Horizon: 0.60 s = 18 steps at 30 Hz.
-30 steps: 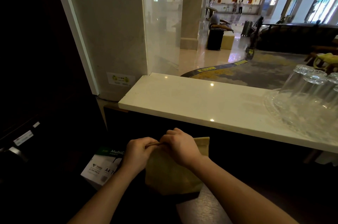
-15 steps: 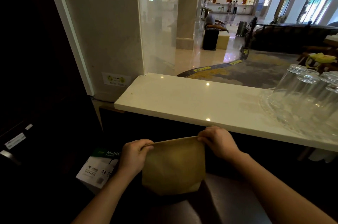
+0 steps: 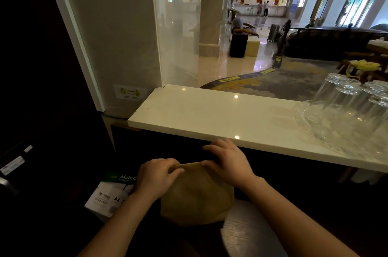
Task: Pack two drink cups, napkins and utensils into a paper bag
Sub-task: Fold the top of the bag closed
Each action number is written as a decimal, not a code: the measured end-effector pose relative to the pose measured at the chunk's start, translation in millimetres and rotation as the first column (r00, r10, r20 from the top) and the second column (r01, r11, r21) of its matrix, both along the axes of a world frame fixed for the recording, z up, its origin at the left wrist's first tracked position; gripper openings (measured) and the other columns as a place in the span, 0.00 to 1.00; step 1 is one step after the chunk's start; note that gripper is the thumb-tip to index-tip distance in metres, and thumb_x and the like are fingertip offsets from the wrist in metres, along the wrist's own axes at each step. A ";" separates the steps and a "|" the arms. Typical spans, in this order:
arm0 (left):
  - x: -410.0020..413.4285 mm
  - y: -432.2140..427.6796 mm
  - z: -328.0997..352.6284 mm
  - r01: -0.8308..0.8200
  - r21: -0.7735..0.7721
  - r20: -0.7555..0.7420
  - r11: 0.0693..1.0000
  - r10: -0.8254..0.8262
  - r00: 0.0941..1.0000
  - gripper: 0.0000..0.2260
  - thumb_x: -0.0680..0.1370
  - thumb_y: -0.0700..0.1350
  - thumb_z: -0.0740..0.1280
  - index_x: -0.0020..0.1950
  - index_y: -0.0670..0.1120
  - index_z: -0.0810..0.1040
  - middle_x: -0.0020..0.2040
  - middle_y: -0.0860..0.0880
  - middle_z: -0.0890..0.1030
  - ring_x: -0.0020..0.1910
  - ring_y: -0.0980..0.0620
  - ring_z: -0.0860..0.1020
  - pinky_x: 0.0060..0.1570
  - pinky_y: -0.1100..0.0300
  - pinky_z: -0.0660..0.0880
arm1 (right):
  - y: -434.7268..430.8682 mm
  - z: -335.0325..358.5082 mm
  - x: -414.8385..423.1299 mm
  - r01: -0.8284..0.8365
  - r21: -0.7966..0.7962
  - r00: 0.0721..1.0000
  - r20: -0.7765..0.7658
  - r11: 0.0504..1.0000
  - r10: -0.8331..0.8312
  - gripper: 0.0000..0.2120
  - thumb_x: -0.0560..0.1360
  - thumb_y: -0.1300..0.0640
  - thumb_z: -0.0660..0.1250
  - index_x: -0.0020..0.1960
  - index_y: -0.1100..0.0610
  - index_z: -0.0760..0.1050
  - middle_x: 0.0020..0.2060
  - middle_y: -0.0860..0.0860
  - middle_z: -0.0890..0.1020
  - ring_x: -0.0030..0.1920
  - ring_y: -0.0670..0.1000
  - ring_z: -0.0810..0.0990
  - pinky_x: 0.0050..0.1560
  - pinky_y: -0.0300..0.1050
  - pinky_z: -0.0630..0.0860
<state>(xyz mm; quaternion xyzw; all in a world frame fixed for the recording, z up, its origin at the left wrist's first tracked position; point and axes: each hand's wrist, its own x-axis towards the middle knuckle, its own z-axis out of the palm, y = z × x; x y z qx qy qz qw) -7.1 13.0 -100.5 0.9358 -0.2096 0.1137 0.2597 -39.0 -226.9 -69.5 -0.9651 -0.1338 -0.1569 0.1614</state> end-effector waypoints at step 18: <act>11.8 9.2 -9.2 0.016 -0.130 -0.142 0.991 -0.034 0.989 0.10 0.77 0.39 0.67 0.53 0.52 0.84 0.49 0.53 0.83 0.48 0.54 0.78 0.48 0.58 0.76 | -28.0 -1.0 9.5 0.035 -0.032 0.969 -0.243 0.999 -0.042 0.11 0.74 0.60 0.66 0.53 0.51 0.83 0.47 0.47 0.86 0.49 0.51 0.83 0.49 0.48 0.80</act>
